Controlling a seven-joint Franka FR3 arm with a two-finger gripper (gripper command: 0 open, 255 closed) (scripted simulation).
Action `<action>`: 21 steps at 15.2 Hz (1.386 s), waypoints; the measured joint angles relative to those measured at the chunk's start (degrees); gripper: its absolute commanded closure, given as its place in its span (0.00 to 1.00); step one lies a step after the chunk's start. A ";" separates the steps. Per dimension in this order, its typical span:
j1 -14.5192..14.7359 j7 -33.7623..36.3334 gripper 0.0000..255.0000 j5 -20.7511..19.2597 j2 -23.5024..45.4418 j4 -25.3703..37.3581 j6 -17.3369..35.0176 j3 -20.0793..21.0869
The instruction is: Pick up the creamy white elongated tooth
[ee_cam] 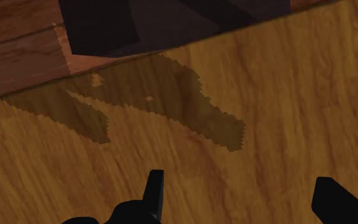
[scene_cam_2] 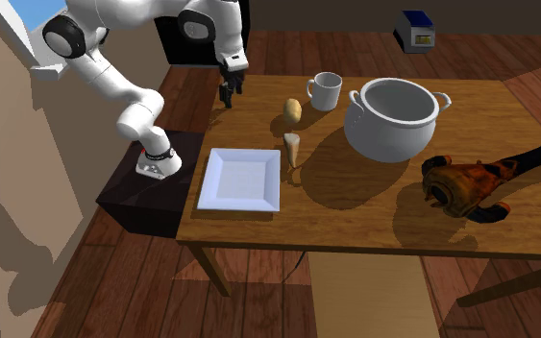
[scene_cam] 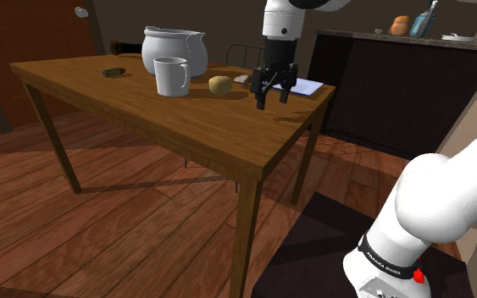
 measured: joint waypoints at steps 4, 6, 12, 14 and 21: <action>-2.74 8.63 0.00 0.18 8.25 7.72 0.95 0.57; -3.86 13.05 0.00 0.17 12.20 11.89 0.96 0.74; -6.93 25.09 0.00 -0.31 24.13 25.36 0.23 -0.30; -7.74 29.00 0.00 -0.40 27.77 30.03 -0.36 -0.92; -10.94 40.76 0.00 0.15 40.41 47.54 -4.24 -4.47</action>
